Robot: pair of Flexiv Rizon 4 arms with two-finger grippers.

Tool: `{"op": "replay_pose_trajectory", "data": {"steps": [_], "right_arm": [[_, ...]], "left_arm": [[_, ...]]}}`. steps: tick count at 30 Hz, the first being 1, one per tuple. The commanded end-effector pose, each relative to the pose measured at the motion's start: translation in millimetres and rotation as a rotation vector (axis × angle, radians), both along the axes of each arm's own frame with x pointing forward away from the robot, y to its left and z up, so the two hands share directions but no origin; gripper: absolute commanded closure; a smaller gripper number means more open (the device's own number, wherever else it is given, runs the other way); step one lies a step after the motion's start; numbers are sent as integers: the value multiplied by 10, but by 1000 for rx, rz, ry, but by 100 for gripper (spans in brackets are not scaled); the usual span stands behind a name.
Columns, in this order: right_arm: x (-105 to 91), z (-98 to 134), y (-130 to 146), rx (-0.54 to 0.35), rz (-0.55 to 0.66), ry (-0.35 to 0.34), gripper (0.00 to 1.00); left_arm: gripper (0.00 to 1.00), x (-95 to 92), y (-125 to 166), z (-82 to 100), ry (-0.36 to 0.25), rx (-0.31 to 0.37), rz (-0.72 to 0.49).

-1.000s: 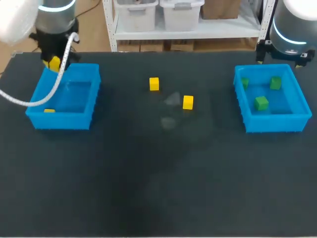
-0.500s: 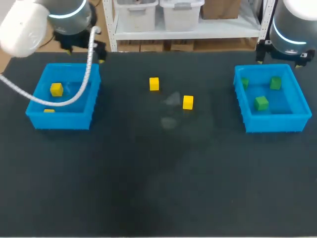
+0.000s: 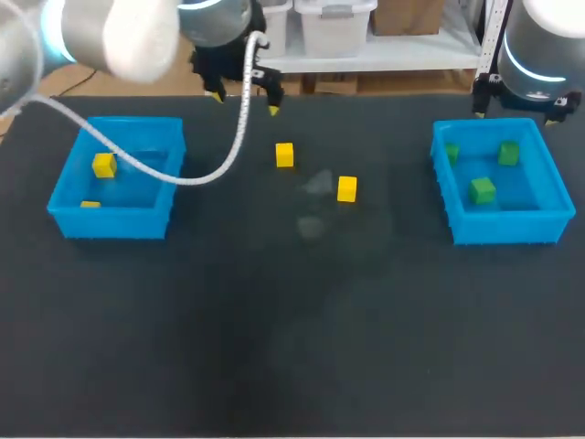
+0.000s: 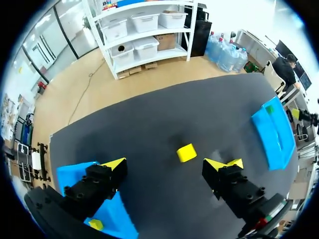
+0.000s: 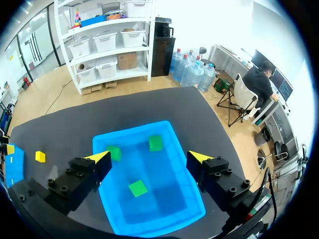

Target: Put the green cubes in the right bin and the yellow cubes in the left bin.

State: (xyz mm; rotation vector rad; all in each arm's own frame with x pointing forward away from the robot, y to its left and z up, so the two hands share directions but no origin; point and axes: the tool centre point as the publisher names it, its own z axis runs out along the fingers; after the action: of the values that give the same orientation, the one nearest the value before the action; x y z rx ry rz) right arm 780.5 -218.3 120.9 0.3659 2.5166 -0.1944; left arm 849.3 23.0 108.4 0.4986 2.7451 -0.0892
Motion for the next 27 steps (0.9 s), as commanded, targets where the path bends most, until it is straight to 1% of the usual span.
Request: {"op": "replay_pose_trajectory", "data": {"steps": [1, 3, 7, 9, 12, 14, 16, 20, 23, 27], "right_arm": [[-21, -5, -8, 0, 0, -7, 0], [-21, -5, -8, 0, 0, -7, 0], [-21, -5, -8, 0, 0, -7, 0], [-21, -5, -8, 0, 0, -7, 0], [-21, -5, -8, 0, 0, -7, 0], [-21, -5, -8, 0, 0, -7, 0], [-21, -5, -8, 0, 0, -7, 0], [-21, -5, -8, 0, 0, -7, 0], [-21, -5, -8, 0, 0, -7, 0], [-21, -5, -8, 0, 0, -7, 0]], "left_arm": [[0, 267, -239, -33, 148, 58, -13], [0, 269, -309, -70, 172, 53, -19], [0, 204, -454, -138, 201, 52, -36], [0, 135, -514, -166, 210, 55, -52], [0, 42, -567, -245, 245, 52, -69], [0, -12, -584, -300, 268, 40, -75], [0, -56, -597, -360, 283, 44, -79], [0, -114, -578, -468, 310, 28, -58], [0, -132, -567, -544, 329, 12, -45], [0, -138, -556, -611, 335, -4, -20]]}}
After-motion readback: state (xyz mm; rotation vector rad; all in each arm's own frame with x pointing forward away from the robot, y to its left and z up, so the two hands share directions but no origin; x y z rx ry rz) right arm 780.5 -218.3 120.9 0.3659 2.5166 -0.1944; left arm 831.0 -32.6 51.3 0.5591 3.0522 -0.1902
